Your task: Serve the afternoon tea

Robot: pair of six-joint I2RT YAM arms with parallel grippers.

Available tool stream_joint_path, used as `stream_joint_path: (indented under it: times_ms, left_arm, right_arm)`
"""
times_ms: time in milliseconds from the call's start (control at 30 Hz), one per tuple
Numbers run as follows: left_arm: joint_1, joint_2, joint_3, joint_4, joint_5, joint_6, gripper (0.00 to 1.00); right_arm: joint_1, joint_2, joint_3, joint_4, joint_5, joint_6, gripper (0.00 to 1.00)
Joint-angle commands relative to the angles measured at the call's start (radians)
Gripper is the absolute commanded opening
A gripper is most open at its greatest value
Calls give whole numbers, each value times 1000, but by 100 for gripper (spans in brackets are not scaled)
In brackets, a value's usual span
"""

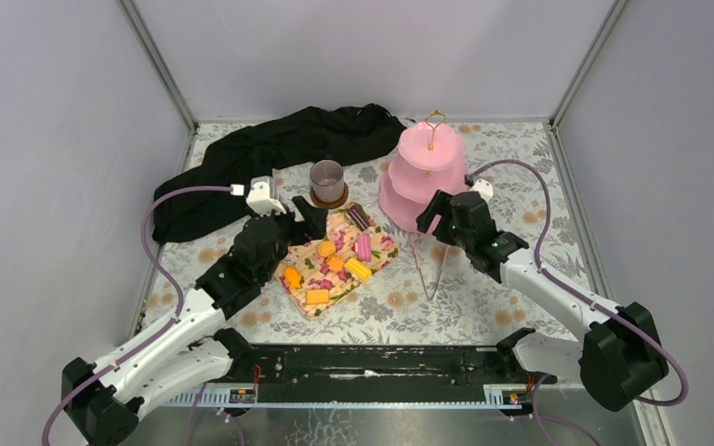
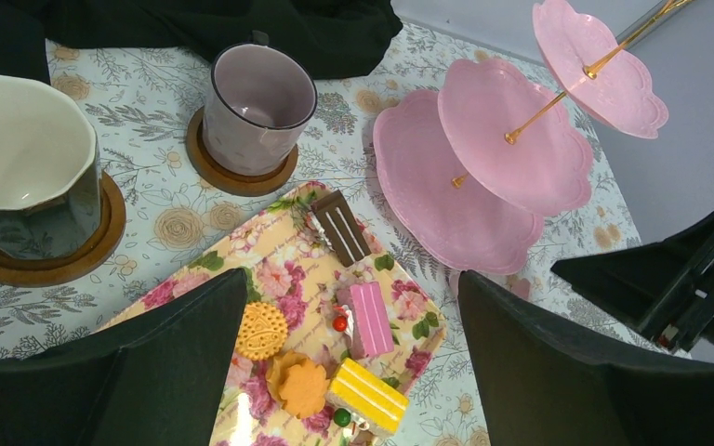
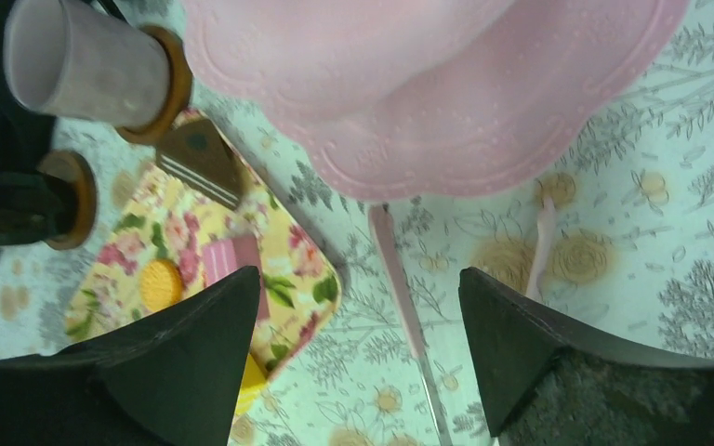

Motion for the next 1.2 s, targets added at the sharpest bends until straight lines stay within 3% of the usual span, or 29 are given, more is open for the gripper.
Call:
stream_joint_path:
  times_ms: [0,233,467,800,1167]
  left_arm:
    - [4,-2,-13,56,-27,15,91]
    - [5,2,-12,57,-28,16,91]
    - [4,4,-14,54,-34,14,91]
    - [4,8,-15,53,-38,4,91]
    - [4,22,-10,50,-24,-5,91]
  right_arm:
    - [93,-17,15,-129,160,-14,86]
    - [218,10,-8,-272,327,88,86]
    - [259,12,-42,-340,378,135,87]
    - [280,82,-61,-300,360,100,95]
    - [282,198,-75,-233,355,79,96]
